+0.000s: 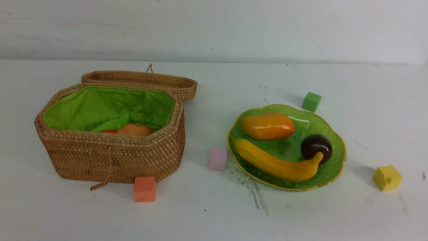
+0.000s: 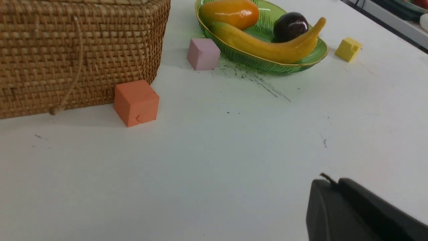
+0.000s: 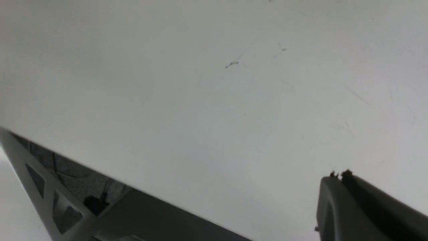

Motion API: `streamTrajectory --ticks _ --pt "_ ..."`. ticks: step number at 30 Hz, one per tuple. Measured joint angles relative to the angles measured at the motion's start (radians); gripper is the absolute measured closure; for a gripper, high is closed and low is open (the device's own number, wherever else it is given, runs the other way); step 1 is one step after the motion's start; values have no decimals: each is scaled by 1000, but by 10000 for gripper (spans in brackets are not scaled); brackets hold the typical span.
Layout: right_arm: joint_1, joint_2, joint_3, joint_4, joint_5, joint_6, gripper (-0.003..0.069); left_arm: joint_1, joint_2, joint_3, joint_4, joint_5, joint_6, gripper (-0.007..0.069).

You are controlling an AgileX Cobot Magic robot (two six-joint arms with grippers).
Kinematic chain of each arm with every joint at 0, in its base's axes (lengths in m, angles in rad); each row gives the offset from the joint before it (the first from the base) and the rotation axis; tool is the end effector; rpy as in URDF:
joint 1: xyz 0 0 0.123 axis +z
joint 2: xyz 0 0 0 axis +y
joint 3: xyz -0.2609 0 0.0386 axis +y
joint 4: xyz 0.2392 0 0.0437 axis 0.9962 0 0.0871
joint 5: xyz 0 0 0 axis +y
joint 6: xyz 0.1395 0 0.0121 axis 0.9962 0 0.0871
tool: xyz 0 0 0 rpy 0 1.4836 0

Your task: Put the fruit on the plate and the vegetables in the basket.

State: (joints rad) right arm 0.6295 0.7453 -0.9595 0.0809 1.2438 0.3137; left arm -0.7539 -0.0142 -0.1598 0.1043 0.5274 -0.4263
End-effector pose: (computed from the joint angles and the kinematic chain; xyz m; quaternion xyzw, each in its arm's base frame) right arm 0.1077 0.0917 0.3089 -0.1489 0.9385 0.1763 0.2567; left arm 0.0791 -0.0642 0.2058 0.1490 0.7797 -0.2973 0.5305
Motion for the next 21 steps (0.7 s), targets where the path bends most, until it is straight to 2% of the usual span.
streamTrajectory --ticks 4,8,9,13,18,21 --pt "-187 -119 0 10 3 0 633 0 0 0 0 0 0 596" --pt "-305 -202 0 6 9 0 627 0 0 0 0 0 0 594" --pt "-376 -249 0 2 12 0 625 0 0 0 0 0 0 594" --pt "-472 -304 0 -2 20 0 622 0 0 0 0 0 0 590" --pt "-521 -329 1 -18 19 0 617 0 0 0 0 1 0 586" --pt "-552 -360 44 -39 -52 -6 627 0 0 0 0 1 0 585"
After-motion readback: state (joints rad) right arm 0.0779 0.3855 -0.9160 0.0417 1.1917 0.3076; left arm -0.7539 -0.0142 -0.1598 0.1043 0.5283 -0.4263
